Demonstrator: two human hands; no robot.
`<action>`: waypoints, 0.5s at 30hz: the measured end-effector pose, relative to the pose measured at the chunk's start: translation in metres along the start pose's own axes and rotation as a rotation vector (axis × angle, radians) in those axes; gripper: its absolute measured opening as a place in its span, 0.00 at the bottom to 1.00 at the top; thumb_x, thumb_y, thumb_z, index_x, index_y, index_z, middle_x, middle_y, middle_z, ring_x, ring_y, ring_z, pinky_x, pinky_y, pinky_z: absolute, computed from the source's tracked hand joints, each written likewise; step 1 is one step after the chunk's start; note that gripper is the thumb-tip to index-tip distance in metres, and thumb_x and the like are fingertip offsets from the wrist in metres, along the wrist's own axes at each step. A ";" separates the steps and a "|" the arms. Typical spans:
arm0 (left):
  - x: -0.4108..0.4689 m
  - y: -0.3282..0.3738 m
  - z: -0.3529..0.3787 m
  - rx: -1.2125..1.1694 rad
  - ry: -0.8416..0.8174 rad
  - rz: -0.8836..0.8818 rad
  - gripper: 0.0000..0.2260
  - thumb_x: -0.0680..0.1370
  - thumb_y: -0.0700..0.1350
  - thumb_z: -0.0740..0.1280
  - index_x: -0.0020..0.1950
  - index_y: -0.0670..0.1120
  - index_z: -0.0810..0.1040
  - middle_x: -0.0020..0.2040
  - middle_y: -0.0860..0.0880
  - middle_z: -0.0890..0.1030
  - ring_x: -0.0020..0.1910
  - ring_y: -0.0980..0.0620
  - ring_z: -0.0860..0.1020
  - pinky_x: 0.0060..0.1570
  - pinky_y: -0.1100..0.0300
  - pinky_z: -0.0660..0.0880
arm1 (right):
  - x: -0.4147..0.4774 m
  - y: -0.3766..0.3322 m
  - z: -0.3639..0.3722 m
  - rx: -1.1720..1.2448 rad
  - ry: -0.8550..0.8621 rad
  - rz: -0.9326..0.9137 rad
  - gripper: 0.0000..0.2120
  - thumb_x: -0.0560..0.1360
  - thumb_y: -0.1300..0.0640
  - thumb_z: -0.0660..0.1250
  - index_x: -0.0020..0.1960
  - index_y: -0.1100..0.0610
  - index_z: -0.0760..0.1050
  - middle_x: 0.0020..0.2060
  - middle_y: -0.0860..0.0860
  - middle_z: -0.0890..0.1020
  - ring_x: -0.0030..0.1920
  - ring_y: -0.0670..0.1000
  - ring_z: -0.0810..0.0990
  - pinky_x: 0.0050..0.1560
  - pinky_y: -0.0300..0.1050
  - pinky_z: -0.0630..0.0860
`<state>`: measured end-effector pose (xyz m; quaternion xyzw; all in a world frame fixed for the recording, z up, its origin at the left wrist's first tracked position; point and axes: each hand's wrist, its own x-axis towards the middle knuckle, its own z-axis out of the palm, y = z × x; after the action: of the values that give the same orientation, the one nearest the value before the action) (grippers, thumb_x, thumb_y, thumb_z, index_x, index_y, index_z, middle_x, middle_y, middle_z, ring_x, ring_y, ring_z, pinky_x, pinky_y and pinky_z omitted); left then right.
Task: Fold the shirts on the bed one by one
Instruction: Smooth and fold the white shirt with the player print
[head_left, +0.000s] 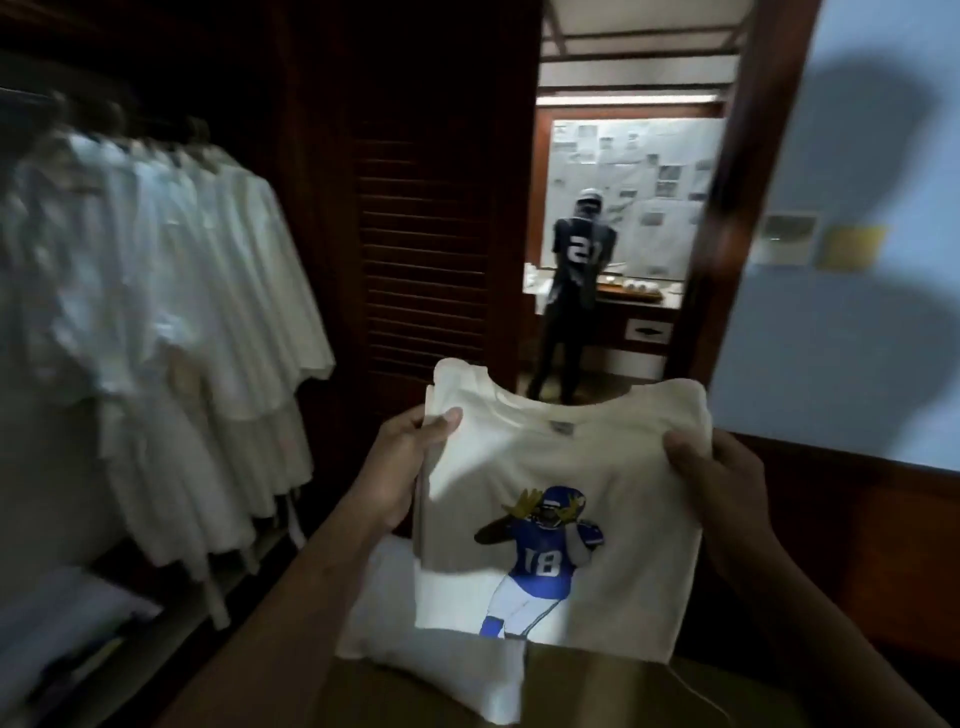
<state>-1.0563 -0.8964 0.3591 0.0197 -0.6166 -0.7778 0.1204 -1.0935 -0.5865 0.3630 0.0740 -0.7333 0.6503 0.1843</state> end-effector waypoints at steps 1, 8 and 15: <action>-0.003 0.007 -0.034 -0.002 0.063 0.005 0.13 0.81 0.43 0.70 0.63 0.38 0.82 0.58 0.37 0.85 0.58 0.36 0.84 0.60 0.43 0.81 | 0.003 0.002 0.037 0.024 -0.051 -0.001 0.06 0.81 0.56 0.69 0.55 0.57 0.82 0.49 0.53 0.85 0.49 0.54 0.85 0.44 0.50 0.80; -0.016 0.047 -0.252 0.010 0.408 0.056 0.15 0.81 0.44 0.71 0.65 0.38 0.81 0.59 0.38 0.85 0.58 0.40 0.85 0.53 0.47 0.82 | 0.004 0.003 0.293 0.080 -0.361 -0.027 0.05 0.81 0.54 0.69 0.55 0.54 0.80 0.48 0.51 0.84 0.49 0.54 0.83 0.48 0.55 0.82; -0.025 0.058 -0.425 0.027 0.671 0.101 0.15 0.82 0.42 0.69 0.66 0.37 0.80 0.61 0.37 0.85 0.59 0.38 0.84 0.60 0.44 0.81 | -0.013 0.002 0.511 0.189 -0.577 0.001 0.04 0.82 0.59 0.68 0.55 0.55 0.80 0.45 0.47 0.84 0.43 0.44 0.81 0.36 0.34 0.75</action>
<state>-0.9468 -1.3093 0.3104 0.2455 -0.5530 -0.7127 0.3550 -1.1708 -1.0890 0.3124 0.2719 -0.6917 0.6679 -0.0397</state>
